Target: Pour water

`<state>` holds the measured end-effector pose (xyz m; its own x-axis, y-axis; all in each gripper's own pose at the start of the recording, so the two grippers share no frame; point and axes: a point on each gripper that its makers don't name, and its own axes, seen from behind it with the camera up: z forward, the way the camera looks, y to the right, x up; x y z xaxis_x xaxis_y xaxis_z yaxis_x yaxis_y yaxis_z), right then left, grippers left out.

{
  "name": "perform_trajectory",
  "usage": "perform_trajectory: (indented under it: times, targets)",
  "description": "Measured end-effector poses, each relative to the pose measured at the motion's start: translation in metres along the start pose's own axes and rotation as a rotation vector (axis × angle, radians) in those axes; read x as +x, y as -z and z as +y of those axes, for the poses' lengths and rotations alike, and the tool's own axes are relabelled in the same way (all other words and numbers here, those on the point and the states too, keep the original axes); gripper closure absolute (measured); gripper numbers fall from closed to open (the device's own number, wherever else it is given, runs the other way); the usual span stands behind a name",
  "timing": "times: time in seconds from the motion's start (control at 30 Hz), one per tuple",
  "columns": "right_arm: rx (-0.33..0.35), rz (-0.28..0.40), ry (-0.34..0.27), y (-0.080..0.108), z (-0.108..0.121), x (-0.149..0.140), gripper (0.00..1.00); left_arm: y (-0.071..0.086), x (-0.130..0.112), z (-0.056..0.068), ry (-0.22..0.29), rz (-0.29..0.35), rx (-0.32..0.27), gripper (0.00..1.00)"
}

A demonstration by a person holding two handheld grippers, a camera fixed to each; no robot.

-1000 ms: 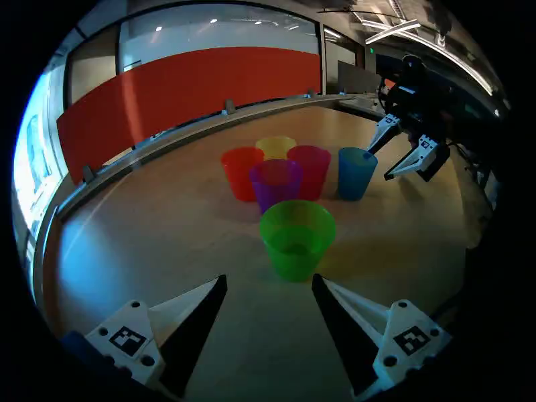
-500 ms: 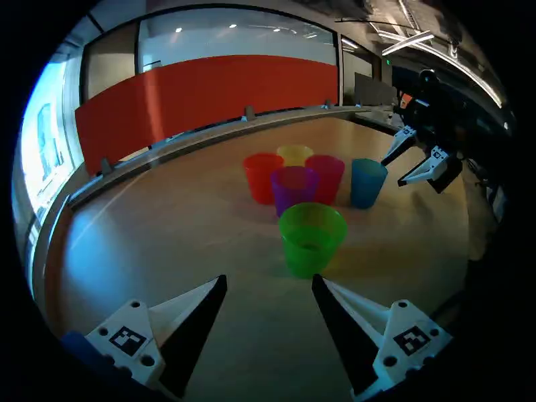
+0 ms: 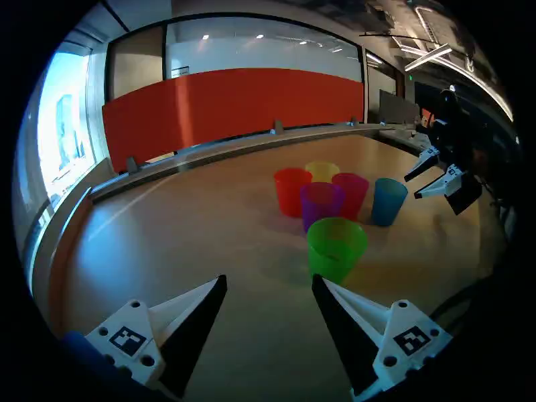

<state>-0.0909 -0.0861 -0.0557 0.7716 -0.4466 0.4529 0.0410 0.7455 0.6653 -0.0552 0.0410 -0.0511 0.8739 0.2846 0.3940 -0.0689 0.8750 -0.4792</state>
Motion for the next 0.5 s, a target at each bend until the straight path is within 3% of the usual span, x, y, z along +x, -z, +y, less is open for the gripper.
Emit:
perform_trajectory:
  times: [0.5]
  targets:
    - [-0.143, 0.085, -0.128, 0.020, 0.029, 0.017, 0.08, 0.009, 0.010, -0.030, 0.063, 0.084, 0.126, 0.06]
